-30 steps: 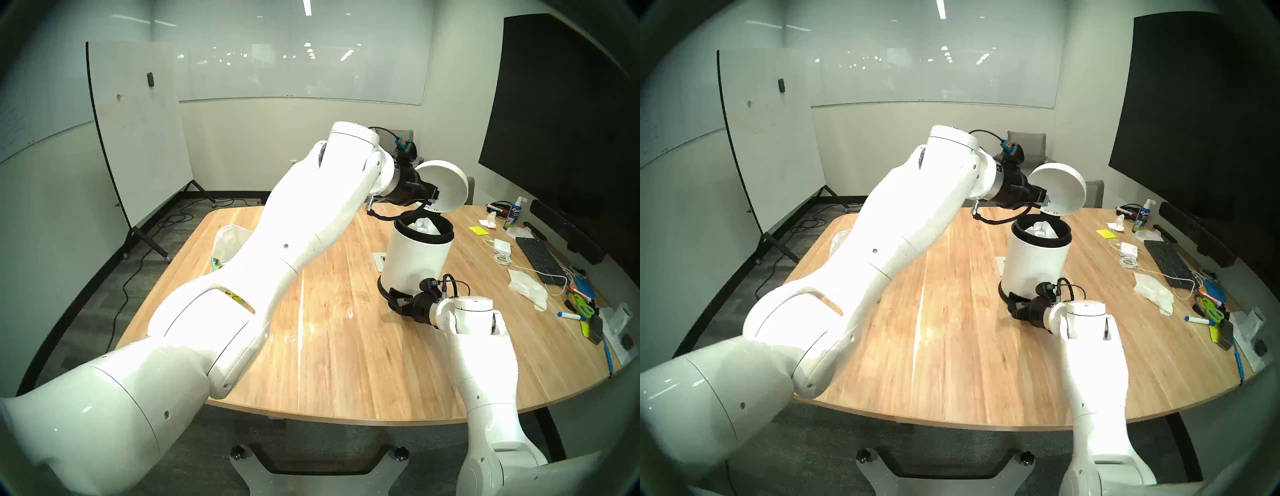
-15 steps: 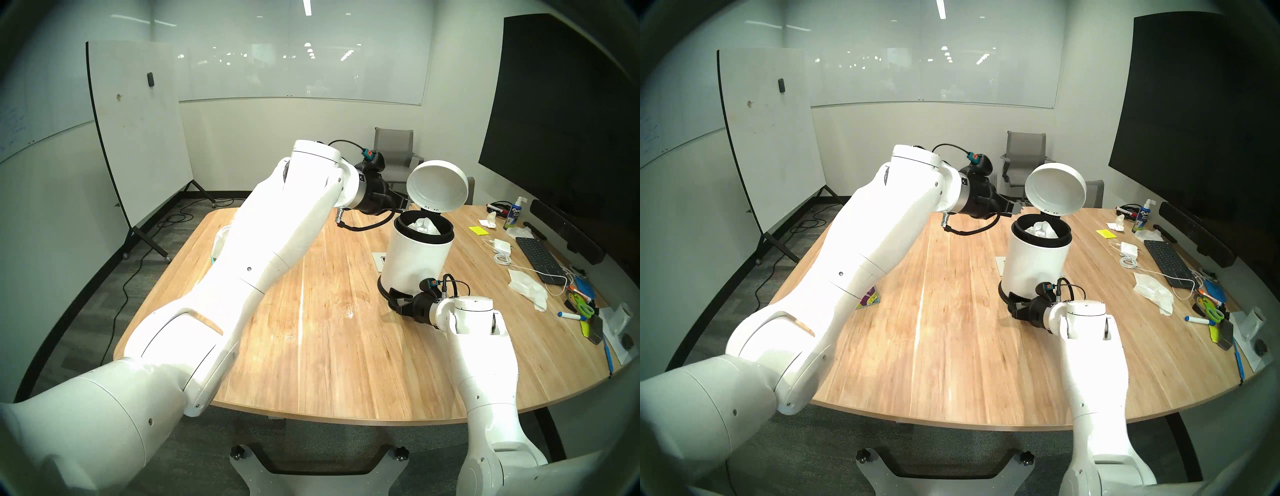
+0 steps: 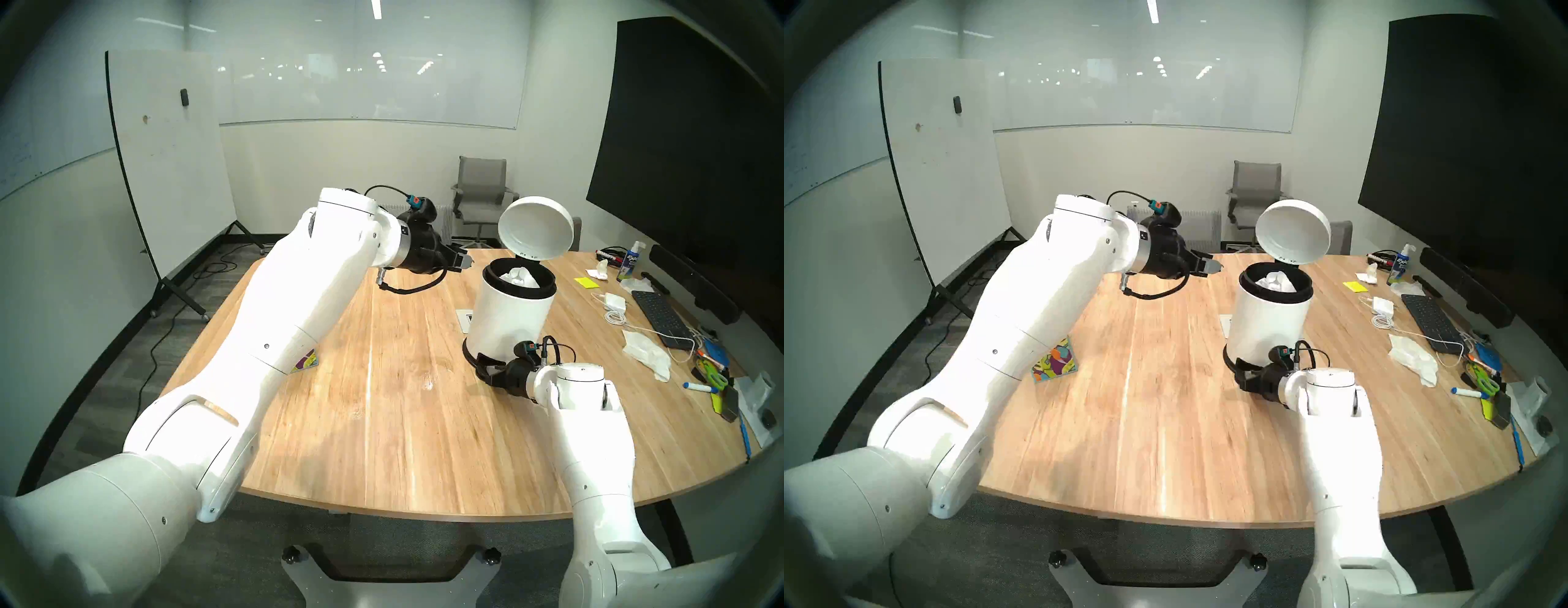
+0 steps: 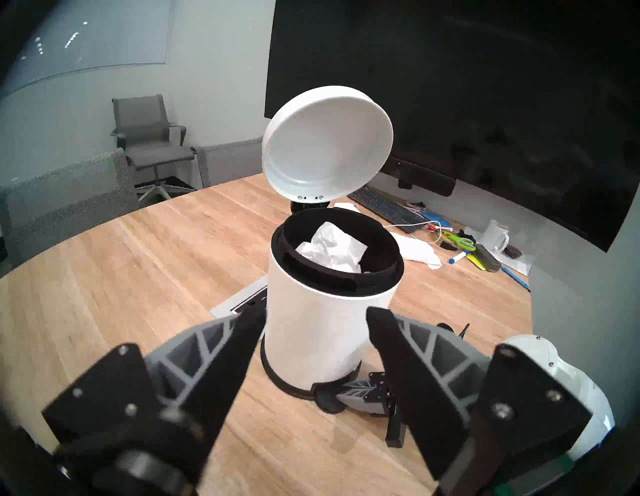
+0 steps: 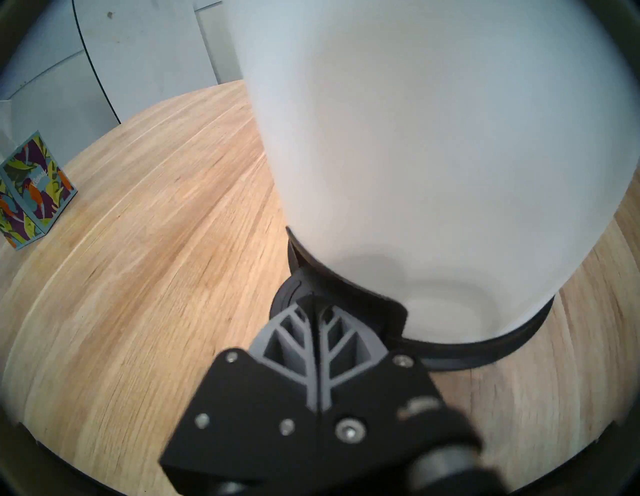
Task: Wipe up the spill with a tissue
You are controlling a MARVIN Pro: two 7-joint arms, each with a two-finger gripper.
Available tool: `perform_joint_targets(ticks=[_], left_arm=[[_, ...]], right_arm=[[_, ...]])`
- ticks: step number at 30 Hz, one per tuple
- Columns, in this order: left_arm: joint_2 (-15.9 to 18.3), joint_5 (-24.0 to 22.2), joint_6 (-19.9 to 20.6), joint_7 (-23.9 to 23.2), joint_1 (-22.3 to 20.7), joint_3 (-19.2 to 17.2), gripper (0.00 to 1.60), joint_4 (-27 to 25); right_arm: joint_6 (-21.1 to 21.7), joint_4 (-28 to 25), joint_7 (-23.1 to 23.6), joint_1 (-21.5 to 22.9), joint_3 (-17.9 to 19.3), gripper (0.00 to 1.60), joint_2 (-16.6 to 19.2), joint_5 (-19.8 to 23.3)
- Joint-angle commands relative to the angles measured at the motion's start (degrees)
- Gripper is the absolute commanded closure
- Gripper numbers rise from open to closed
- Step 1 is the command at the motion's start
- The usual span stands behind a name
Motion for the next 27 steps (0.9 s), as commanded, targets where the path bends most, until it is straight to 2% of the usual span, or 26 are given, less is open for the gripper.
perform_joint_targets(ticks=[1, 15, 17, 18, 20, 27], left_arm=[[2.7, -0.5, -0.2, -0.9, 1.0, -1.0, 0.31, -3.9], [7.0, -0.5, -0.8, -3.0, 4.3, -1.6, 0.21, -6.4], [7.5, -0.5, -1.0, -3.3, 4.5, -1.9, 0.16, -6.5], [7.8, -0.6, -1.1, -3.5, 4.8, -2.2, 0.09, -6.7], [8.6, -0.9, -1.6, -3.9, 5.8, -2.8, 0.00, -7.9], [10.3, -0.7, -4.5, -3.4, 10.5, -4.6, 0.00, -11.6]], right_arm=[[0.9, 1.4, -0.2, -1.2, 0.1, 1.60, -0.1, -0.2], [0.9, 1.4, -0.2, -1.2, 0.1, 1.60, -0.1, -0.2], [0.9, 1.4, -0.2, -1.2, 0.1, 1.60, -0.1, -0.2], [0.9, 1.4, -0.2, -1.2, 0.1, 1.60, -0.1, -0.2], [0.9, 1.4, -0.2, -1.2, 0.1, 1.60, -0.1, -0.2], [0.9, 1.4, -0.2, -1.2, 0.1, 1.60, -0.1, -0.2]])
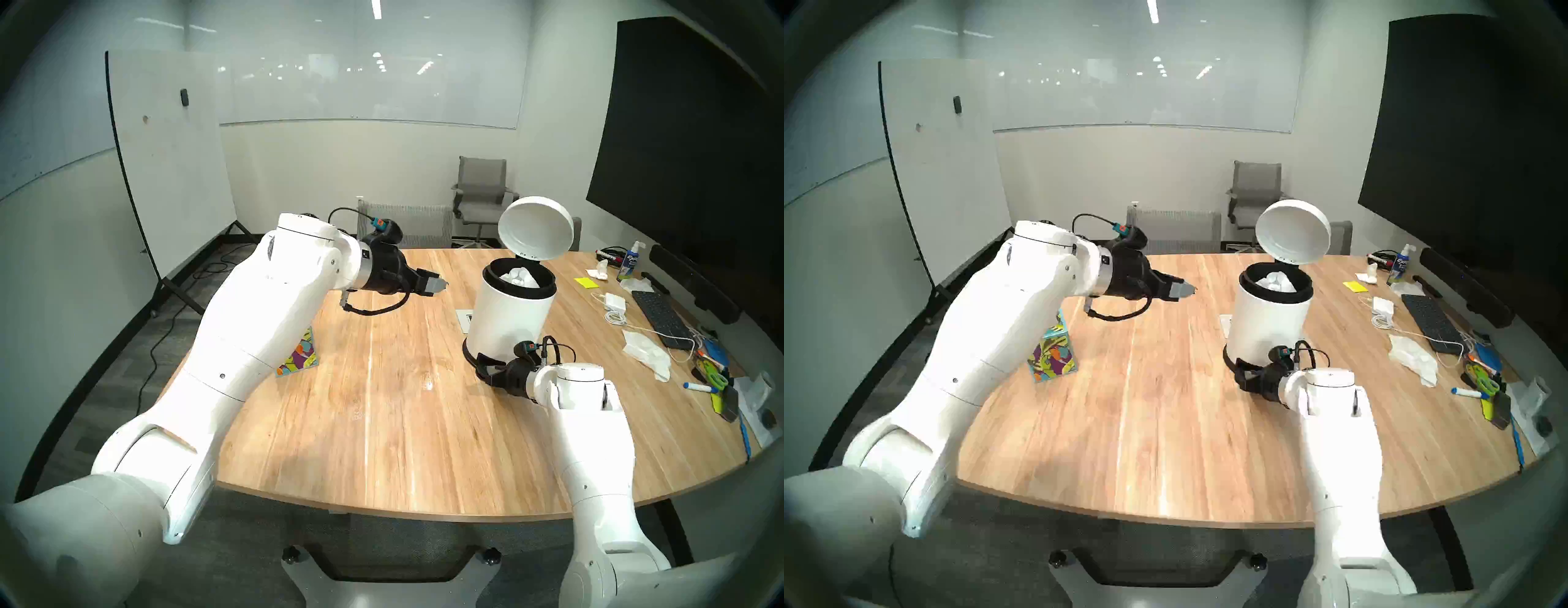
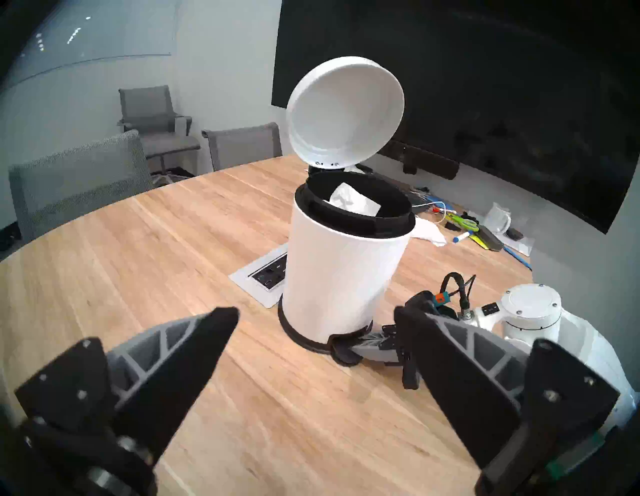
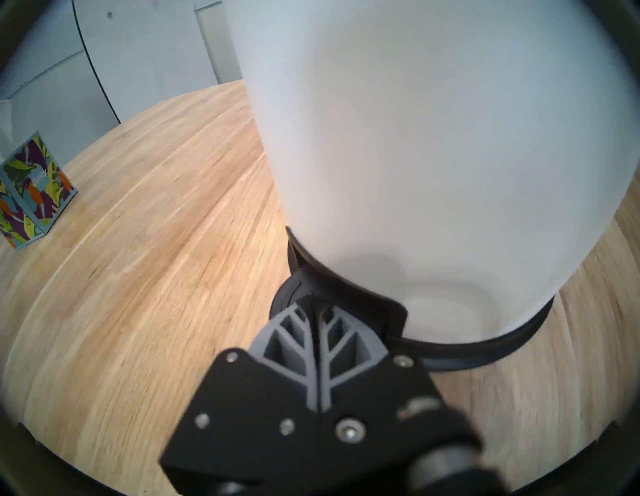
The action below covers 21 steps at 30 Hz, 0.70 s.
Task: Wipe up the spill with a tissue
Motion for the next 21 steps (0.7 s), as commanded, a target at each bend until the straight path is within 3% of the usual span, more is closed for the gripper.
perform_joint_targets(ticks=[1, 11, 21], left_arm=[[2.0, -0.1, -3.4, 0.5, 4.0, -2.4, 0.00, -4.9], [7.1, -0.1, -8.5, -0.7, 13.6, -4.9, 0.00, -10.6], [8.4, 0.7, -15.6, -0.7, 17.4, -6.6, 0.00, -9.6]], right_arm=[[0.8, 1.4, -0.2, -1.3, 0.1, 1.60, -0.1, -0.2], [0.8, 1.4, -0.2, -1.3, 0.1, 1.60, -0.1, -0.2], [0.8, 1.4, -0.2, -1.2, 0.1, 1.60, -0.1, -0.2]])
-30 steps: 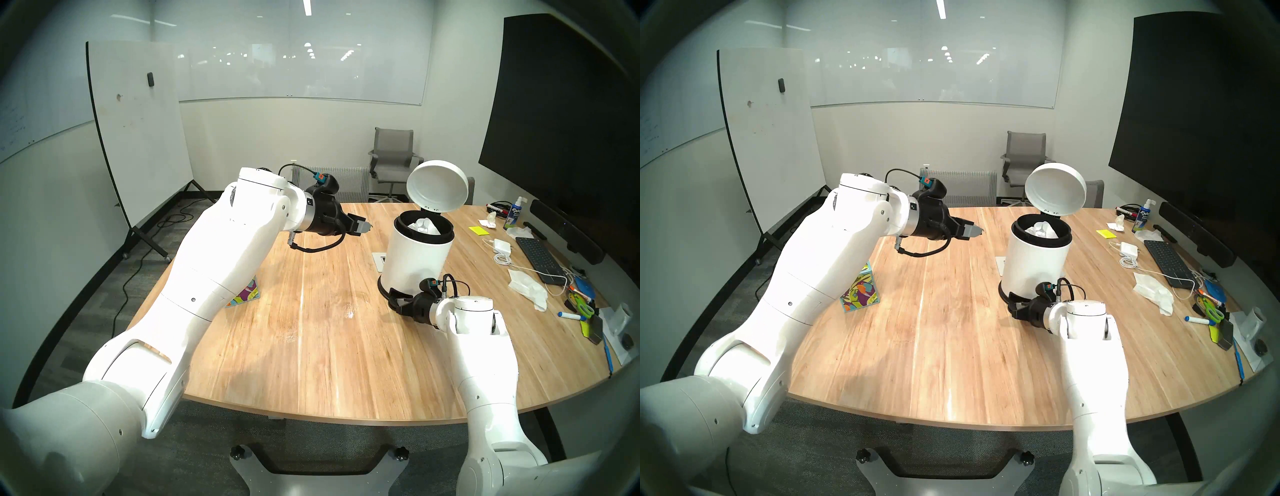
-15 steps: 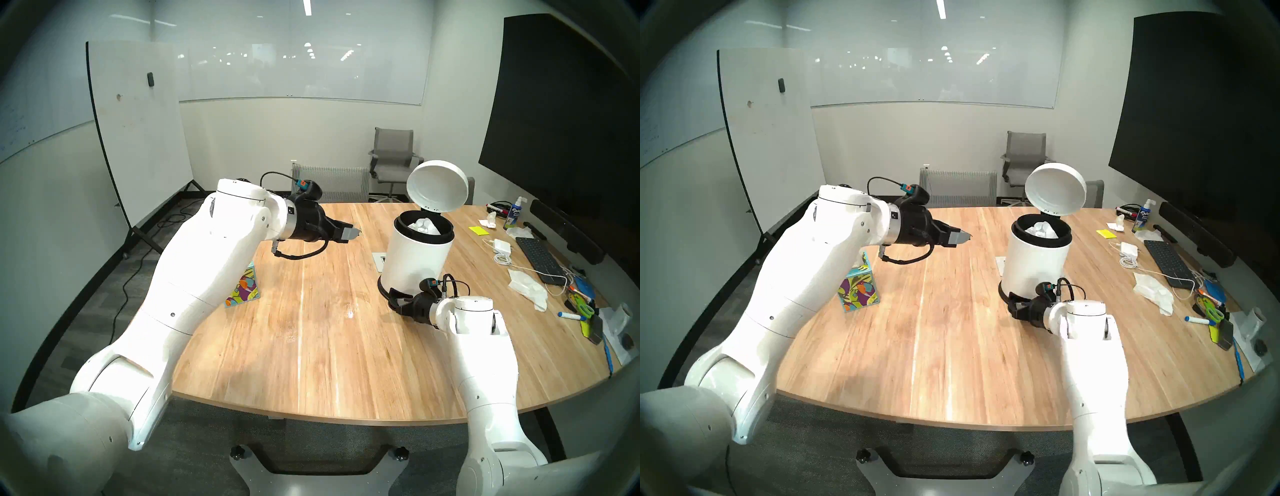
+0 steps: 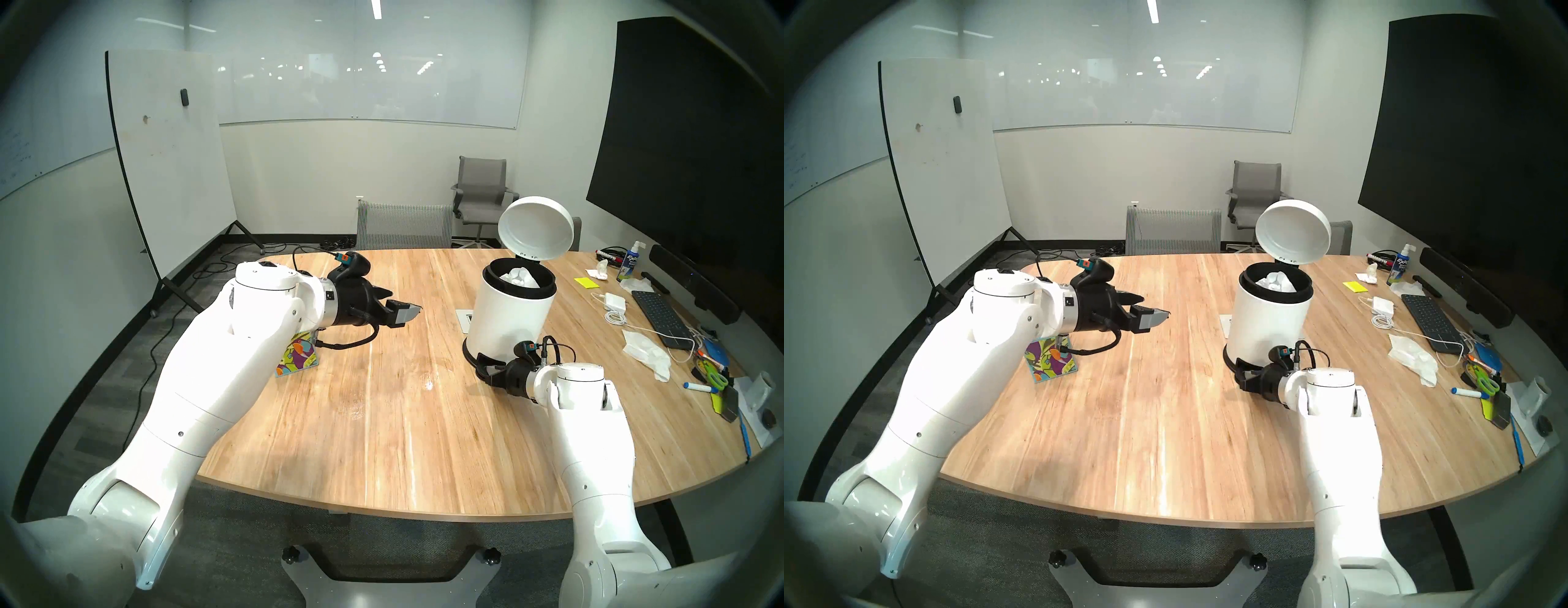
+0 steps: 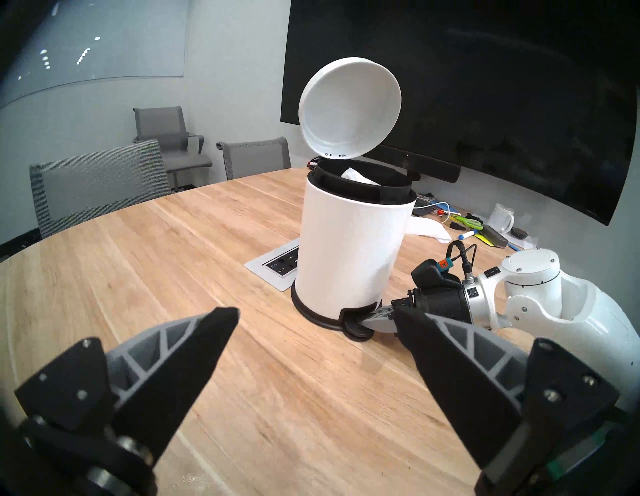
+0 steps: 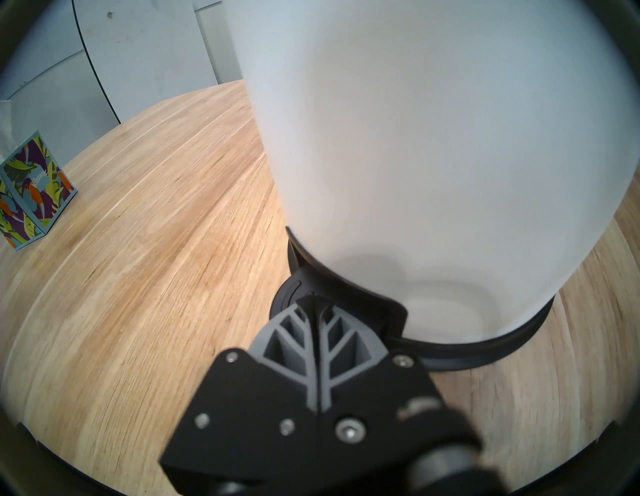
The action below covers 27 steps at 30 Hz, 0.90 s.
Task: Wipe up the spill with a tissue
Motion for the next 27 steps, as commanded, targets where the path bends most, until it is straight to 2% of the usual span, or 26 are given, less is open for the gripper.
perform_joint_targets(ticks=[1, 8, 17, 27], left_arm=[[1.0, 0.8, -5.4, 0.3, 2.7, -1.5, 0.00, -0.4], [0.6, 1.3, -8.2, 0.1, 3.1, -1.7, 0.00, 2.5], [1.2, 1.6, -8.9, -1.1, 3.7, -1.8, 0.00, 2.9], [1.1, 1.7, -9.1, -1.3, 3.7, -1.9, 0.00, 2.9]], right_arm=[[0.9, 1.4, -0.2, -1.3, 0.1, 1.60, -0.1, -0.2], [0.9, 1.4, -0.2, -1.2, 0.1, 1.60, -0.1, -0.2], [0.9, 1.0, -0.2, -1.3, -0.1, 1.60, -0.1, -0.3], [4.2, -5.5, 0.1, -3.4, -0.5, 1.60, -0.4, -0.9]])
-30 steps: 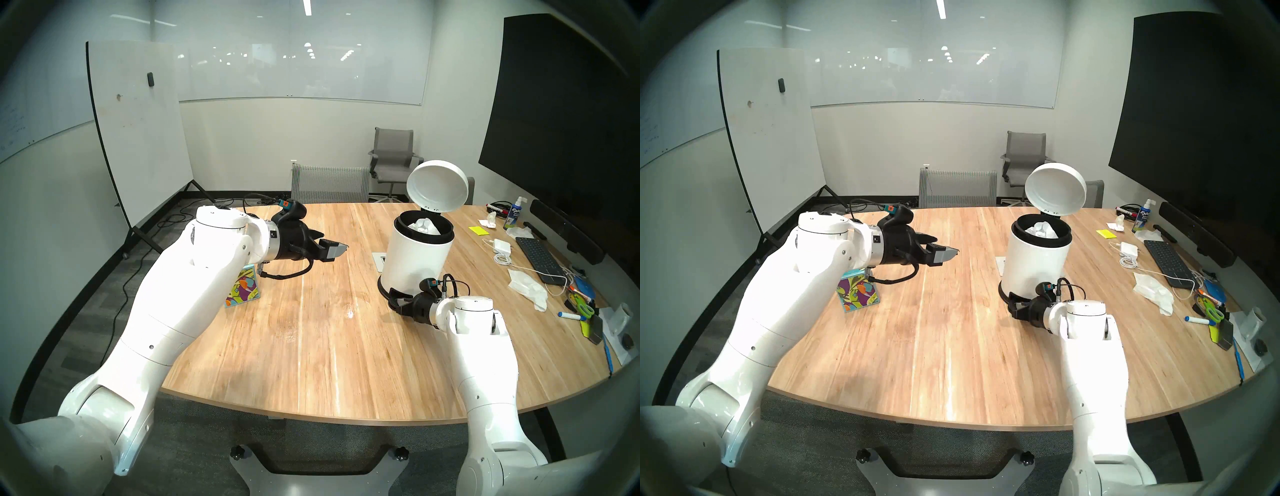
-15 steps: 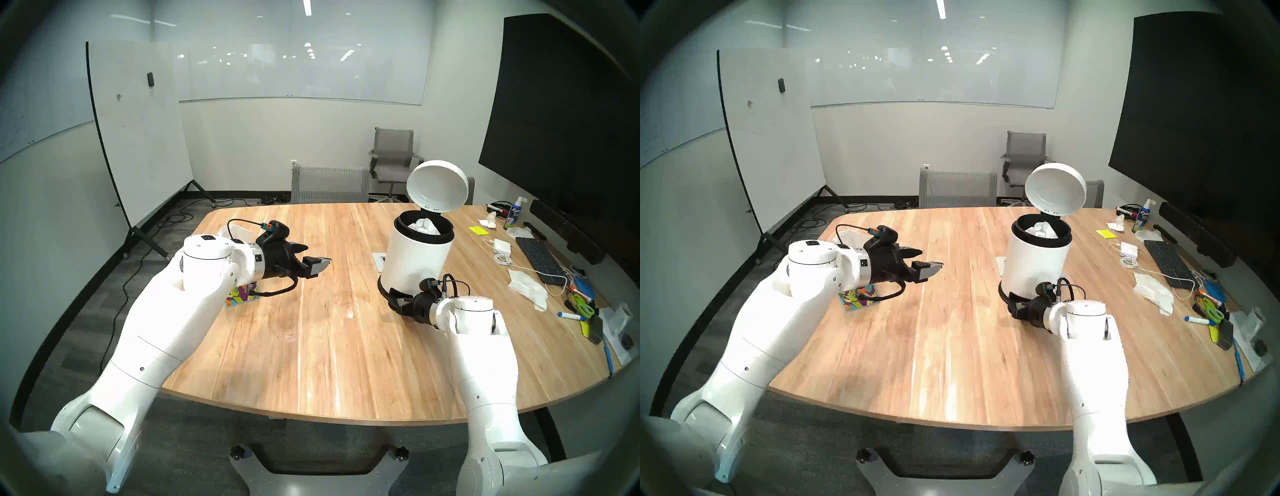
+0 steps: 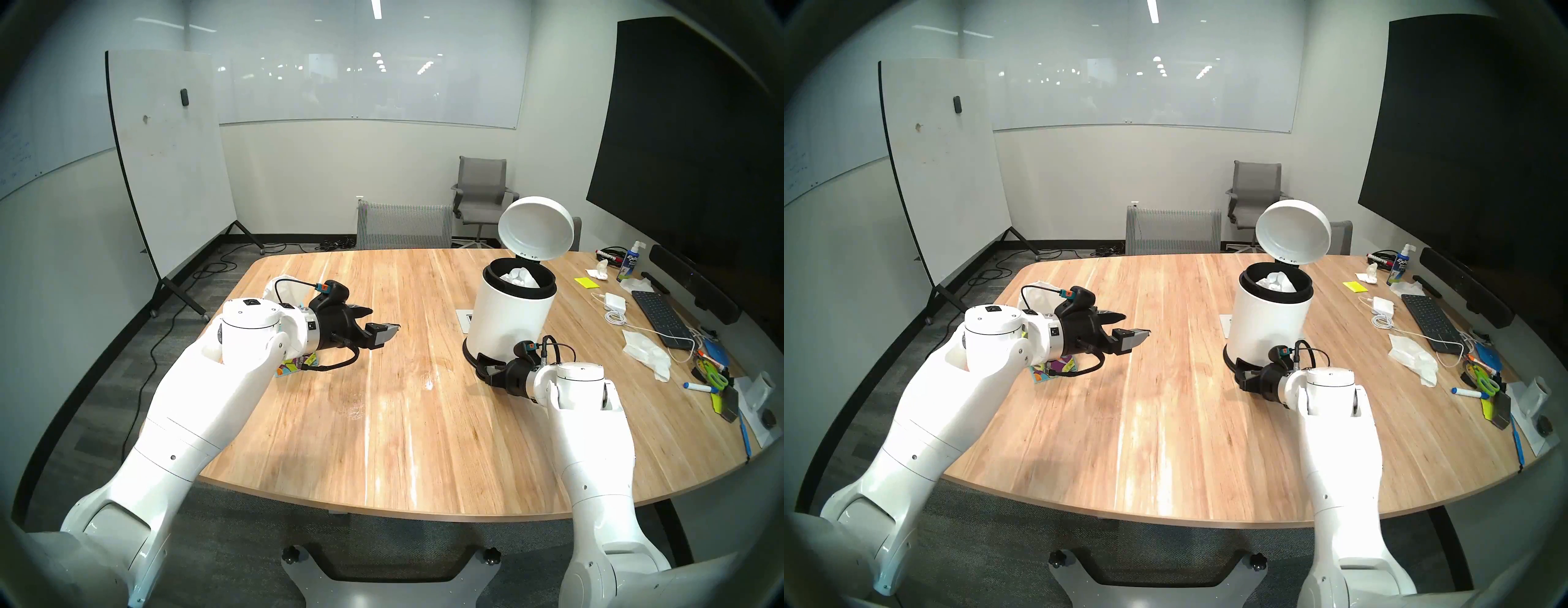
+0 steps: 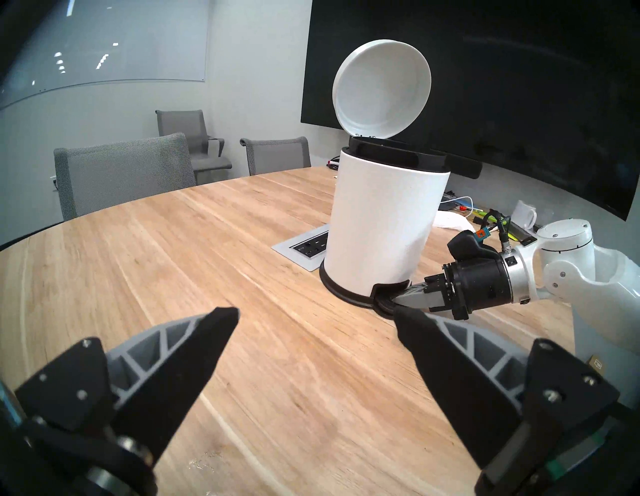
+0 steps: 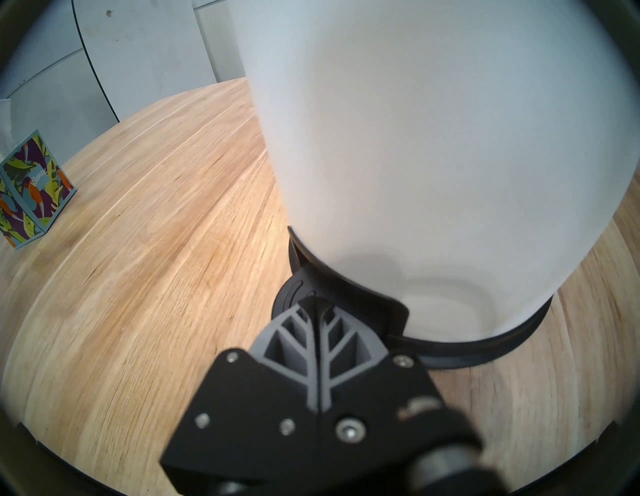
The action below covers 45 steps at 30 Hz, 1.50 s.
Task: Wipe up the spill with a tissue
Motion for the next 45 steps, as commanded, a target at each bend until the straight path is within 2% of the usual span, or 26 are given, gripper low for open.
perform_joint_targets(ticks=[1, 12, 17, 29, 30, 31, 32, 40, 41, 42, 45], left_arm=[[-0.3, -0.1, -0.7, 0.0, -0.7, -0.5, 0.00, -0.8], [-0.3, -0.1, -0.7, -0.1, -0.7, -0.6, 0.00, -0.8], [-0.3, -0.1, -0.6, -0.2, -0.7, -0.6, 0.00, -0.8], [-0.3, 0.0, -0.6, -0.3, -0.7, -0.6, 0.00, -0.7], [-0.3, 0.0, -0.6, -0.4, -0.7, -0.6, 0.00, -0.7], [-0.3, 0.0, -0.6, -0.4, -0.7, -0.6, 0.00, -0.7], [-0.3, 0.0, -0.6, -0.4, -0.8, -0.6, 0.00, -0.6], [-0.3, 0.0, -0.5, -0.5, -0.8, -0.6, 0.00, -0.6], [-0.3, 0.0, -0.5, -0.5, -0.8, -0.6, 0.00, -0.6], [-0.3, 0.0, -0.5, -0.5, -0.8, -0.6, 0.00, -0.6], [-0.3, 0.0, -0.5, -0.6, -0.8, -0.6, 0.00, -0.6]], right_arm=[[3.8, -5.6, 0.6, -3.3, -0.3, 1.60, -0.4, -0.4], [7.8, -15.1, 2.2, -6.6, -1.1, 1.60, -0.7, -1.5], [8.1, -16.9, 3.1, -6.8, -1.1, 1.60, -0.3, -1.7], [10.9, -26.7, 4.1, -11.1, -0.5, 1.60, -0.6, -1.9], [10.7, -26.3, 4.3, -10.8, -0.5, 1.60, -0.5, -1.7], [11.3, -28.5, 4.3, -11.8, -0.4, 1.60, -0.7, -1.8], [11.1, -27.6, 4.6, -11.5, -0.4, 1.60, -0.6, -1.6], [12.2, -33.8, 5.3, -16.3, 0.5, 1.60, -1.4, -1.5], [12.6, -35.9, 5.2, -17.8, 0.8, 1.60, -1.6, -1.7], [12.3, -34.5, 5.5, -17.4, 0.9, 1.60, -1.5, -1.5], [12.5, -37.3, 5.4, -20.0, 1.7, 1.60, -1.7, -1.8]])
